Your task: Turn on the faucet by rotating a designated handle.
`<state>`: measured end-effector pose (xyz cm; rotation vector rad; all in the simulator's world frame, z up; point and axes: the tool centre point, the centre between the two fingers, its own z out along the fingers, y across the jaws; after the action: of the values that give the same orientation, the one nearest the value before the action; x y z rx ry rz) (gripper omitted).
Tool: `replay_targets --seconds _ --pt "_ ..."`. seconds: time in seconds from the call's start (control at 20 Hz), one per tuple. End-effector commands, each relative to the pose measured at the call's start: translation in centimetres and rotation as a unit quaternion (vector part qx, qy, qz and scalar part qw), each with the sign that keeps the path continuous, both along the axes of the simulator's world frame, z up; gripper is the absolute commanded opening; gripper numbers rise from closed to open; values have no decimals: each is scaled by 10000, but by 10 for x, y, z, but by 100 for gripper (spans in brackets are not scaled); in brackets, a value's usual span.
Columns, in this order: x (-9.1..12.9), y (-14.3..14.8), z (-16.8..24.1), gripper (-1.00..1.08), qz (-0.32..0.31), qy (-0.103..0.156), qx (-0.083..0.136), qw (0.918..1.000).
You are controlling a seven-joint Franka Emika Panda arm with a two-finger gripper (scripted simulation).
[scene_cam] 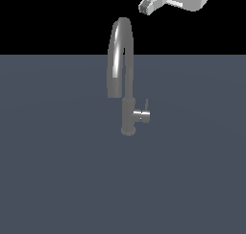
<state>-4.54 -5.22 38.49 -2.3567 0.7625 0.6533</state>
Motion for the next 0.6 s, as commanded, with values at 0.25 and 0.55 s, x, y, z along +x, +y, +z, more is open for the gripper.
replay_targets --seconds 0.25,0.55 --pt "32 -18 -43 -100 -769 632 764 9921" --pt "53 -32 -87 -100 -1444 1188 1433 9719"
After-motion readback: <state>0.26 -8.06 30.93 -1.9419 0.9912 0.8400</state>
